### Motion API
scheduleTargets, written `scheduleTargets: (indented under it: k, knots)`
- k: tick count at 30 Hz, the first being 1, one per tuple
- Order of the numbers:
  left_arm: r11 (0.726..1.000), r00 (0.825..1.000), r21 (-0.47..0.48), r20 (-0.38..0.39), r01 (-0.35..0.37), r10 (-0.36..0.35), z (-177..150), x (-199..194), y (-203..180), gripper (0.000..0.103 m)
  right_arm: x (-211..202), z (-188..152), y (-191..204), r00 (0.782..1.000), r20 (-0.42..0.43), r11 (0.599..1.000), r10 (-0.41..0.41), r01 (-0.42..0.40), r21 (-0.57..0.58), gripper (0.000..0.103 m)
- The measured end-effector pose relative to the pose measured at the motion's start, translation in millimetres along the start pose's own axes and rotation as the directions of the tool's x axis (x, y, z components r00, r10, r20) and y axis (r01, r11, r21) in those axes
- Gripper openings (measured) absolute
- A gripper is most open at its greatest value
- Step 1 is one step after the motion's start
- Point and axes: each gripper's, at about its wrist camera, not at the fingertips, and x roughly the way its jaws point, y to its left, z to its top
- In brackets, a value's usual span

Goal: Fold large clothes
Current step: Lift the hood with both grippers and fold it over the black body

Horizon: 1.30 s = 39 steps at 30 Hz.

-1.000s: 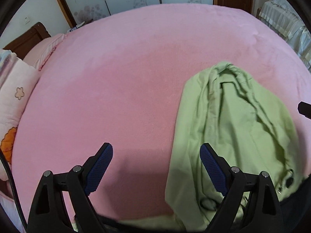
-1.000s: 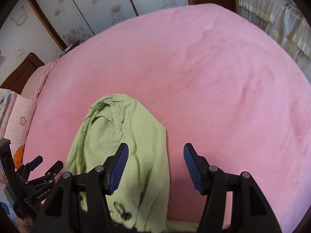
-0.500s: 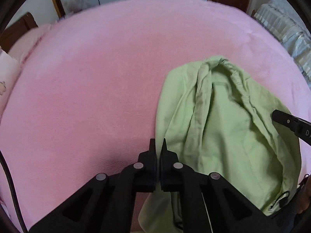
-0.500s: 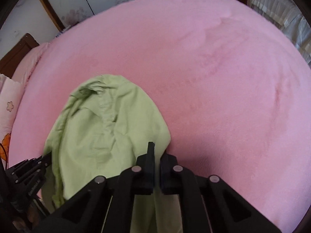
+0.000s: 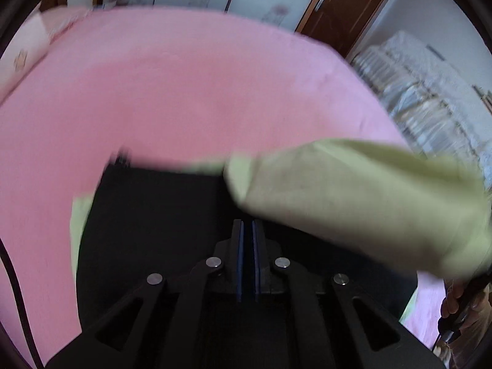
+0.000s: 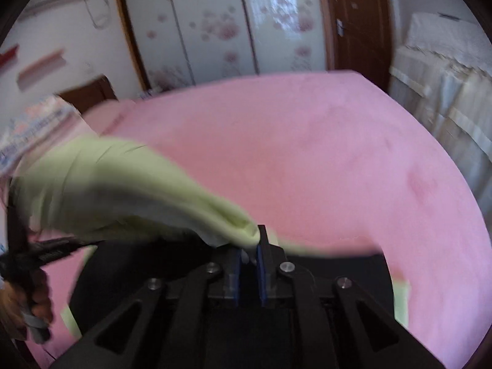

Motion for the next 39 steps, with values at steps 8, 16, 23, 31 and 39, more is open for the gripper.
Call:
scheduleTargets:
  k: [8,16,23,31,39]
  knots:
    - [0.991,0.983,-0.112,-0.176,-0.077,0.056,-86.7,-3.0,5.9,0.024,0.2,-104.3,-31.0,0.944,-0.312,0.985,0.104,-0.054,0.163,0.017]
    - [0.967,0.994,-0.251,-0.093,0.037,-0.062,-122.1,-20.1,-61.6,0.057,-18.1,-104.5,-19.4,0.925,-0.292,0.965,0.242,-0.198,0.172,0.051]
    - [0.96,0.984,-0.267,-0.128,0.09,-0.128,-136.0,30.2,-76.0,0.049,41.6,-116.4,7.4,0.907,-0.301,0.942,0.294,-0.222,0.252,0.047]
    - [0.964,0.989,-0.231,-0.037,0.132,-0.144,-137.9,23.5,-97.1,0.007,15.2,-111.7,17.4,0.897,-0.208,0.895,0.391,-0.318,0.312,0.005]
    - [0.971,0.984,-0.226,-0.14,0.079,-0.113,-149.3,40.4,-94.0,0.014,37.7,-145.1,21.3,0.905,-0.313,0.93,0.287,-0.185,0.317,0.013]
